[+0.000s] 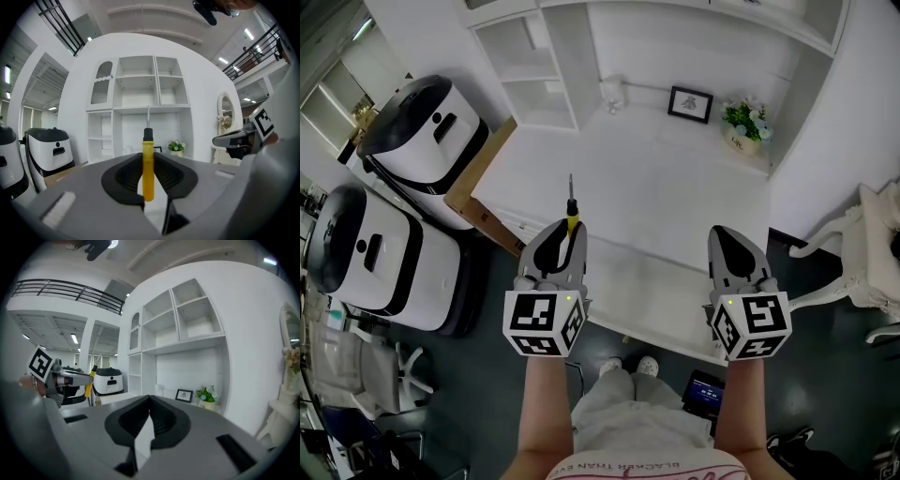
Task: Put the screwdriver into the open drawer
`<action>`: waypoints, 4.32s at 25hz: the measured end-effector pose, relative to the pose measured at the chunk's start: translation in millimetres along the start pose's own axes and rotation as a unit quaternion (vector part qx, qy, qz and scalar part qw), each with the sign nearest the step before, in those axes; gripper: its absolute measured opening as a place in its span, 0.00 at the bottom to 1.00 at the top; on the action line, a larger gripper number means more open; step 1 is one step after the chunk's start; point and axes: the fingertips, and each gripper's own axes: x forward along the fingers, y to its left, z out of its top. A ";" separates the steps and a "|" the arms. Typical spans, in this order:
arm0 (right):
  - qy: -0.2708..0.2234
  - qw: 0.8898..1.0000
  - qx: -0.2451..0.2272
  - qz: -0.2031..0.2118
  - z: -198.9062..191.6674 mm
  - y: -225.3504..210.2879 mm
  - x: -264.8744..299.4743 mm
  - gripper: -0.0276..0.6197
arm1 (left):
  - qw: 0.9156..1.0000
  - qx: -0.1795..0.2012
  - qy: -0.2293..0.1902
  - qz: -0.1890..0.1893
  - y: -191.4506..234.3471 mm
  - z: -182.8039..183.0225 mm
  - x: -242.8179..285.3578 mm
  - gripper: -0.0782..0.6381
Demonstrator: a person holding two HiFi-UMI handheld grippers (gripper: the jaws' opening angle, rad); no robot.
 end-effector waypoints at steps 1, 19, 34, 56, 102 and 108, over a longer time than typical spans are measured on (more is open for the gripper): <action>0.006 1.000 0.004 0.000 -6.2 1.5 1.9 0.05 | 1.000 -0.003 0.006 -0.001 1.5 -5.7 0.2 0.22; 0.133 0.989 0.058 -0.023 -115.8 37.8 26.4 0.05 | 0.988 -0.067 0.133 -0.038 26.7 -126.5 10.2 0.22; 0.186 0.980 0.070 -0.029 -152.6 47.6 41.0 0.05 | 0.946 -0.145 0.287 -0.053 27.4 -226.5 19.9 0.22; 0.218 0.974 0.048 -0.046 -157.4 39.1 71.3 0.05 | 0.843 -0.228 0.483 -0.059 18.4 -333.9 44.3 0.22; 0.262 0.962 0.027 -0.071 -169.1 20.5 74.6 0.05 | 0.765 -0.297 0.568 -0.068 -9.2 -408.7 64.3 0.46; 0.249 0.966 0.021 -0.062 -157.9 28.1 76.0 0.05 | 0.780 -0.297 0.548 -0.065 -2.0 -390.9 65.5 0.46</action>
